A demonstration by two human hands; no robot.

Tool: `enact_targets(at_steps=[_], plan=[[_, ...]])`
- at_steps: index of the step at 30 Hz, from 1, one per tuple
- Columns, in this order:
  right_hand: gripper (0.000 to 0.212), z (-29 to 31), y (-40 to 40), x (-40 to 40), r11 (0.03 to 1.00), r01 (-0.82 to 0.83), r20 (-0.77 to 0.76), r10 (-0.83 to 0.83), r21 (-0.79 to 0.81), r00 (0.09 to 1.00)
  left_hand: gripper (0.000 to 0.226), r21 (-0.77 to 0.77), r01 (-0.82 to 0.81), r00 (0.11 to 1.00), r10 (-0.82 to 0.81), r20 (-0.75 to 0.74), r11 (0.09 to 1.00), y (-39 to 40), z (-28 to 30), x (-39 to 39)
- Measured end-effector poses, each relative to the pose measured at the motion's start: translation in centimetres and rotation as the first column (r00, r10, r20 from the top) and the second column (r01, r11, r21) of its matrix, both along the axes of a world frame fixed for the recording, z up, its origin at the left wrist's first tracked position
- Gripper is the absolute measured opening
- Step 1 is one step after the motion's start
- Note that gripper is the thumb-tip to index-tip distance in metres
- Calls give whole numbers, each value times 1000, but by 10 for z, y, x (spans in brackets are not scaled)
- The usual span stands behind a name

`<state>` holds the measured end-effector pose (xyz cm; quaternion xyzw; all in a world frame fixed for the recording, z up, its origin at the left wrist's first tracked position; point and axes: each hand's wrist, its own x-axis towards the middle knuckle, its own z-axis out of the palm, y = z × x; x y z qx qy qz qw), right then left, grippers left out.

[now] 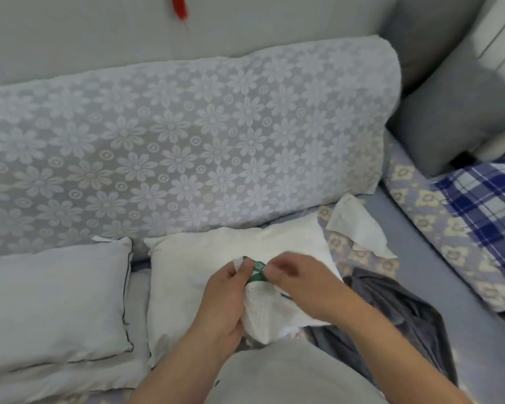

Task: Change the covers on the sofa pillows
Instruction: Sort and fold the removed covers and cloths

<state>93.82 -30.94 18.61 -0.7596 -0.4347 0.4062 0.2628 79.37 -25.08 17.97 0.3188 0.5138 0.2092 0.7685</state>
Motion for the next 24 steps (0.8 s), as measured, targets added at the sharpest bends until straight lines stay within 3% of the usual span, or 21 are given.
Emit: enact_targets(at_steps=[2,4,8,13,17,20,22,24], plan=[[17,-7,0,-8,1000,-13,-185,10,-17,983,28,-22,15,1000,-15,17,1000,2,0,1],[19,-11,-4,-16,985,157,-274,-132,71,952,23,-7,-12,1000,13,24,1000,6,2,0],[17,-12,-1,-19,909,409,-428,-340,76,837,15,14,-42,999,42,8,999,12,1,-5],[20,-4,11,-28,924,376,-473,-301,71,828,16,-4,-78,995,77,-59,997,20,-2,-17],[35,-6,14,-38,946,319,-419,-264,64,869,36,18,127,990,-126,-63,992,25,8,-22],[20,-8,15,-40,934,340,-353,-283,112,892,24,76,121,992,-117,-56,990,28,9,-23],[14,-10,14,-38,924,377,-448,-310,66,839,21,67,77,997,-76,-29,995,32,10,-24],[20,-16,11,-32,915,401,-625,-333,-34,706,20,61,63,998,-63,-9,996,36,10,-24]])
